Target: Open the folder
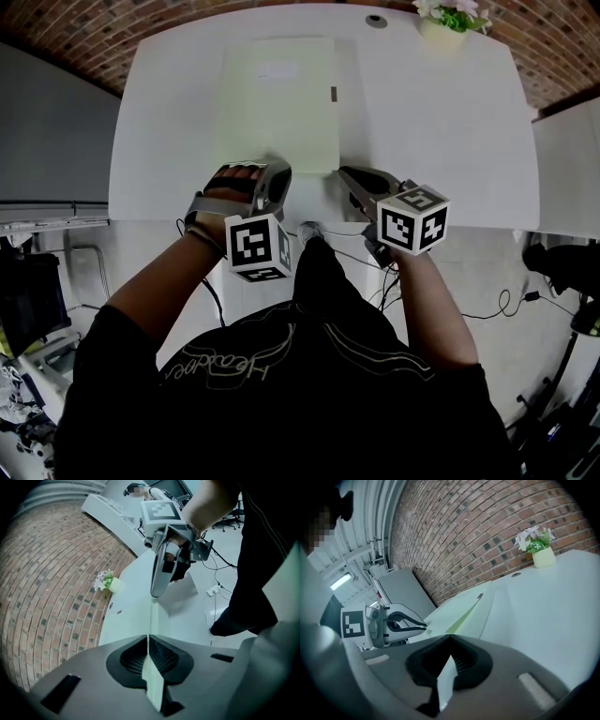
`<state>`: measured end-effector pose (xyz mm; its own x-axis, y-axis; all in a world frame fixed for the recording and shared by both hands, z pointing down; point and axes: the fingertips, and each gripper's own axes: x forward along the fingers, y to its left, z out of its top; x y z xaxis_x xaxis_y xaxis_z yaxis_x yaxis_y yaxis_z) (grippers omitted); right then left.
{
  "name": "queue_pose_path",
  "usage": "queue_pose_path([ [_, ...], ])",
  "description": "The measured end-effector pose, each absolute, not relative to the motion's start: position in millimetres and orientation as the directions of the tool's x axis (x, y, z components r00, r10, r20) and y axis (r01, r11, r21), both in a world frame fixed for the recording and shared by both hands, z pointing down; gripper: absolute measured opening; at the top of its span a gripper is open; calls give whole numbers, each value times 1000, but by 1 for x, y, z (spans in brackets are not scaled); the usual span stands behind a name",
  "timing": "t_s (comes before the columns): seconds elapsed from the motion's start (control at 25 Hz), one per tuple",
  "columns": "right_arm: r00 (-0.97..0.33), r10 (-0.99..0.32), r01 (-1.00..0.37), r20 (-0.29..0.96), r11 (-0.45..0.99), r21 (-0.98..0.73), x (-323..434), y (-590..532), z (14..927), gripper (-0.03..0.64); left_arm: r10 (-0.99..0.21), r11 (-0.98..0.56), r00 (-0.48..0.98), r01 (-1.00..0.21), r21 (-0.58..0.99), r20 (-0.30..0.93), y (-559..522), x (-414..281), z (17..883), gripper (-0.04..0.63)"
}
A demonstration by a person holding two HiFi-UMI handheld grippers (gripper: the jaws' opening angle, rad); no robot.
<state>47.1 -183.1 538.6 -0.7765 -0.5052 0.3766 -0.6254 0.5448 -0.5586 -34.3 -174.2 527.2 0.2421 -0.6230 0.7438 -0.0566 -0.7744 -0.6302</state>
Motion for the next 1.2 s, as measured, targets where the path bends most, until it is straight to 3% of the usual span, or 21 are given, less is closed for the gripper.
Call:
queue_pose_path([
  [1.2,-714,-486,-686,505,629,-366,27,-184,548,2,-627,-775,268,-130,-618,731,-170,-31,528,15],
])
